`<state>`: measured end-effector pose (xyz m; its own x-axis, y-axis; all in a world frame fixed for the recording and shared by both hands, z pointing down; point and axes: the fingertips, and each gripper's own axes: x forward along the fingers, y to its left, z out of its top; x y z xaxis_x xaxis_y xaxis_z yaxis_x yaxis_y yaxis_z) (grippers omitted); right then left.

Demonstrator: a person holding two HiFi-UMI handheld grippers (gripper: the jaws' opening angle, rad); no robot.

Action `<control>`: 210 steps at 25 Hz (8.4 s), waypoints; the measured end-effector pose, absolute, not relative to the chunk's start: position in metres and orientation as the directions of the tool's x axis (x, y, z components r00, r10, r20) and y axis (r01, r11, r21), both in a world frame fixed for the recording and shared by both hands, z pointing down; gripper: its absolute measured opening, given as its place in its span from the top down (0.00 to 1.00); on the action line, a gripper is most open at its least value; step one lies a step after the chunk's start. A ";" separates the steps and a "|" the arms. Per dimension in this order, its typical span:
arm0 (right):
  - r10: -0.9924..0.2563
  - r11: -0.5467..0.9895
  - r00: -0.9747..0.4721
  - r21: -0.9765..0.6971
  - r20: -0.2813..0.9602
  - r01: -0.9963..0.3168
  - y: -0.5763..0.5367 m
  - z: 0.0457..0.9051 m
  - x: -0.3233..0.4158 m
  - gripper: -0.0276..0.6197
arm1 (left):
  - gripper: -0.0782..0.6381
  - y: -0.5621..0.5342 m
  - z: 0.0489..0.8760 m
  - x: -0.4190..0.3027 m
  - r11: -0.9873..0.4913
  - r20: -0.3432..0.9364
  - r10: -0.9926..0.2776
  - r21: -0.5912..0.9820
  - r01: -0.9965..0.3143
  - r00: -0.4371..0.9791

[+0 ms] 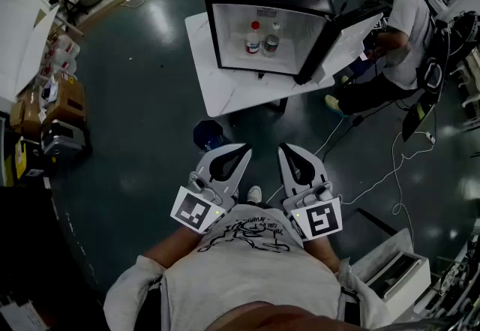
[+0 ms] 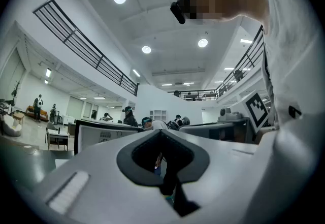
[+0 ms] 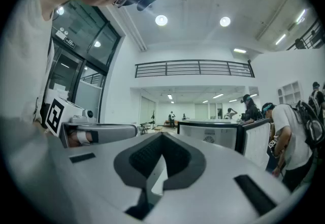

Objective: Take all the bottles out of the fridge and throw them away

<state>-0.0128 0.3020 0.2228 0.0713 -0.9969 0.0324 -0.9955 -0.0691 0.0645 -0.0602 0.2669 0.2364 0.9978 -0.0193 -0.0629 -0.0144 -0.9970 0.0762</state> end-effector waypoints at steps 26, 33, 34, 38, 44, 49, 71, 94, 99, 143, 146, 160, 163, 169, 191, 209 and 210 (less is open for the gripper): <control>-0.996 -0.076 0.076 0.006 0.039 -0.997 0.331 0.234 0.045 0.94 | 0.88 0.295 0.244 -0.003 -0.996 -0.066 -0.045 0.080 -0.040 0.997; -0.997 -0.062 0.062 0.002 0.043 -0.998 0.318 0.237 0.054 0.94 | 0.88 0.285 0.246 0.004 -0.996 -0.068 -0.054 0.072 -0.049 0.996; -0.997 -0.058 0.058 0.005 0.043 -0.998 0.315 0.238 0.054 0.94 | 0.88 0.283 0.247 0.005 -0.996 -0.069 -0.051 0.074 -0.046 0.996; -0.997 -0.048 0.048 0.000 0.052 -0.999 0.301 0.240 0.054 0.94 | 0.88 0.269 0.247 0.008 -0.996 -0.095 -0.055 0.069 -0.048 0.994; -0.997 -0.041 0.042 0.011 0.061 -0.999 0.271 0.241 0.060 0.94 | 0.88 0.240 0.246 0.013 -0.996 -0.099 -0.055 0.073 -0.048 0.994; -0.997 -0.041 0.042 0.016 0.072 -0.999 0.241 0.242 0.063 0.94 | 0.88 0.211 0.246 0.017 -0.996 -0.108 -0.045 0.083 -0.036 0.993; -0.992 -0.069 0.071 0.029 0.103 -0.997 0.115 0.250 0.058 0.94 | 0.88 0.088 0.255 0.012 -0.995 -0.109 -0.013 0.102 -0.002 0.994; -0.991 -0.062 0.064 0.017 0.115 -0.998 0.082 0.256 0.088 0.94 | 0.88 0.060 0.263 0.043 -0.988 -0.062 -0.015 0.152 -0.005 0.998; -0.992 -0.057 0.057 0.008 0.114 -0.998 0.080 0.257 0.111 0.94 | 0.88 0.057 0.261 0.067 -0.992 -0.072 -0.016 0.126 -0.007 0.997; -0.997 -0.010 0.012 0.025 0.074 -1.000 0.071 0.249 0.231 0.94 | 0.88 0.058 0.264 0.189 -0.994 -0.010 -0.065 0.085 -0.064 0.998; -0.997 -0.013 0.015 0.029 0.069 -1.000 0.065 0.248 0.227 0.94 | 0.88 0.051 0.266 0.184 -0.995 0.000 -0.062 0.078 -0.062 0.998; -0.993 -0.029 0.031 0.027 0.114 -0.999 0.052 0.278 0.222 0.94 | 0.84 0.030 0.288 0.180 -0.994 0.023 -0.087 0.058 -0.088 0.996; -0.992 -0.026 0.029 0.027 0.124 -0.999 0.052 0.285 0.221 0.94 | 0.84 0.028 0.296 0.181 -0.993 0.036 -0.097 0.058 -0.099 0.995; -0.990 -0.029 0.032 0.025 0.140 -0.999 0.049 0.301 0.222 0.94 | 0.81 0.019 0.312 0.186 -0.991 0.053 -0.115 0.060 -0.118 0.992; -0.984 -0.055 0.056 0.010 0.170 -0.998 0.030 0.372 0.235 0.94 | 0.75 -0.022 0.405 0.218 -0.988 0.105 -0.152 -0.014 -0.151 0.983; -0.980 -0.085 0.096 0.073 0.172 -0.994 0.013 0.399 0.255 0.94 | 0.70 -0.048 0.442 0.250 -0.985 0.155 -0.170 -0.015 -0.170 0.973; -0.981 -0.085 0.098 0.083 0.170 -0.993 0.012 0.399 0.256 0.94 | 0.69 -0.049 0.445 0.252 -0.986 0.163 -0.168 -0.025 -0.166 0.972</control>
